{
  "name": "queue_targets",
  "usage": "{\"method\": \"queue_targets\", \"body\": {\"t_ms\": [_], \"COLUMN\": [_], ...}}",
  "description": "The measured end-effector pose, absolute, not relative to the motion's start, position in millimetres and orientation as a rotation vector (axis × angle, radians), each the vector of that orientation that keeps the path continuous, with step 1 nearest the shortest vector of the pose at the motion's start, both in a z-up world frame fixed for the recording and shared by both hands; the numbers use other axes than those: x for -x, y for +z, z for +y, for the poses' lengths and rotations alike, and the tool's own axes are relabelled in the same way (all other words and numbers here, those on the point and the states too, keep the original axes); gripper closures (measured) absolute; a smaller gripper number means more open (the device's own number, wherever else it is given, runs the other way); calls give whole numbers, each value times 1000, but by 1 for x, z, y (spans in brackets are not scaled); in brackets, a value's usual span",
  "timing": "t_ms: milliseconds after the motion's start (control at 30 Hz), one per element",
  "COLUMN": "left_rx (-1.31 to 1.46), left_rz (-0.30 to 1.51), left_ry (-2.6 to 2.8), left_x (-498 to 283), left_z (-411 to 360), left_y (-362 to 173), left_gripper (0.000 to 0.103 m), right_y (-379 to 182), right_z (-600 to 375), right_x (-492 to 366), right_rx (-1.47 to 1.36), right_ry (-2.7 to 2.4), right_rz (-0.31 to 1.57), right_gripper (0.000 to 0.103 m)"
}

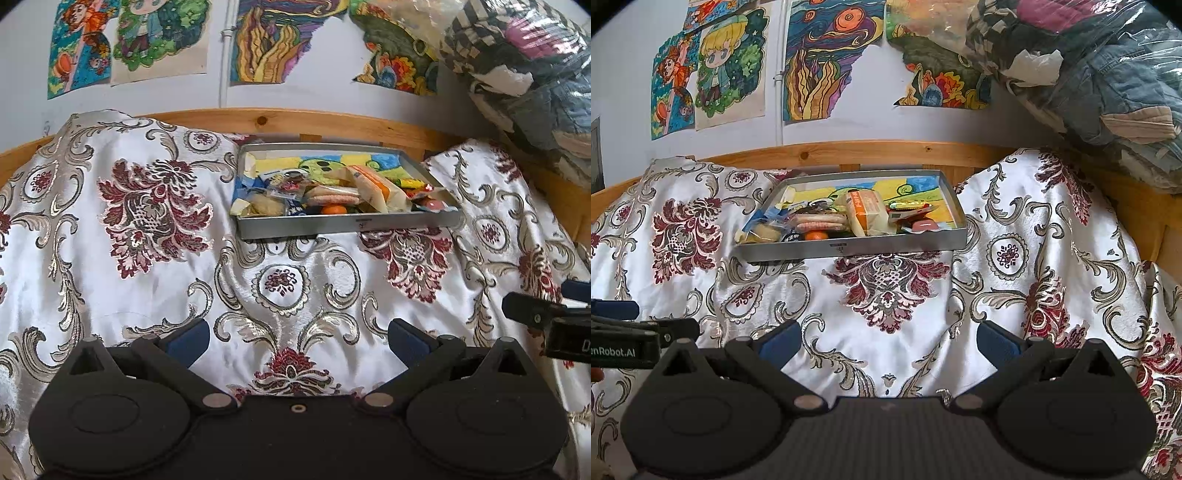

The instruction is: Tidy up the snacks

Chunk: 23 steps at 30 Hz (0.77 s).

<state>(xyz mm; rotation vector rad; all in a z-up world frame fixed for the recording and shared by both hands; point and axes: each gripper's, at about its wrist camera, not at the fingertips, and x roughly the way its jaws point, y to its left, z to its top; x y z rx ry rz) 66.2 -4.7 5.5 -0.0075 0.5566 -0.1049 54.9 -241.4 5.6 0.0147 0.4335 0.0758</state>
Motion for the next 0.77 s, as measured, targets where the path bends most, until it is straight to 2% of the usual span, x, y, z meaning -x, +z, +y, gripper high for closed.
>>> {"method": "queue_targets", "body": {"t_ms": [767], "left_rx": [34], "left_rz": [579], "left_ry": [-94], "left_x": [-65], "left_z": [-4], "left_y": [2], "left_gripper": [1], "right_y": [3], "right_z": [-242], "right_x": [-55], "right_rx": [-8], "right_ry": [76], "right_rz": [438], "right_gripper": [0]}}
